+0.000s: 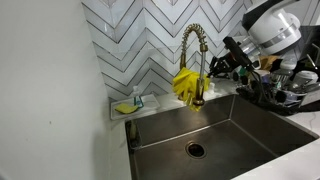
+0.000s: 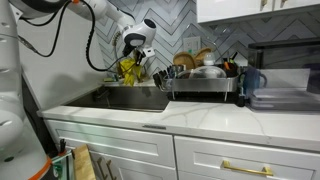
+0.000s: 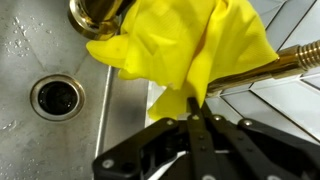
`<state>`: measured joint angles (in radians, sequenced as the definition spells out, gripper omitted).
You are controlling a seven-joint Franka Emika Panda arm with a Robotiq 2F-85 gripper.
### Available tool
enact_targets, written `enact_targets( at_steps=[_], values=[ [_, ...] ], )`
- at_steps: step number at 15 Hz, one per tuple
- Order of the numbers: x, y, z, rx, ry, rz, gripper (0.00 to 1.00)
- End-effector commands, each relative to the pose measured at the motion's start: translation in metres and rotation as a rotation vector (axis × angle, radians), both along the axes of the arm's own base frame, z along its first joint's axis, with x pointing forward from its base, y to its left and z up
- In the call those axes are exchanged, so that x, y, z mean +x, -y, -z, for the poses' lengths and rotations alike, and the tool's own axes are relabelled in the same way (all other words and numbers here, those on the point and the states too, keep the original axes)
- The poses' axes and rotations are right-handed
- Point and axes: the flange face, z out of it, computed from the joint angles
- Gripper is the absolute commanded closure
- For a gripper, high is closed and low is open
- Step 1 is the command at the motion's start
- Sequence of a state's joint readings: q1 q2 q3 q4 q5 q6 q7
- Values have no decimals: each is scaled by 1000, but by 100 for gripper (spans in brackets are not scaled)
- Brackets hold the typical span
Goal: Hang the yellow gloves over the faucet
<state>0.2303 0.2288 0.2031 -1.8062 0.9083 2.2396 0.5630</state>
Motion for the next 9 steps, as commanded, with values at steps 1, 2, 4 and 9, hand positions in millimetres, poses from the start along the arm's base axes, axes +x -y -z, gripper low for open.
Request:
enact_targets(
  at_steps=[1,2,4,9],
  values=[
    [-7,1,-23,-25,78,4,100],
    [-7,0,-30,-13,101,13,100],
    [-8,0,-44,2,149,30,100],
    [-9,-1,-78,73,281,85,100]
  ],
)
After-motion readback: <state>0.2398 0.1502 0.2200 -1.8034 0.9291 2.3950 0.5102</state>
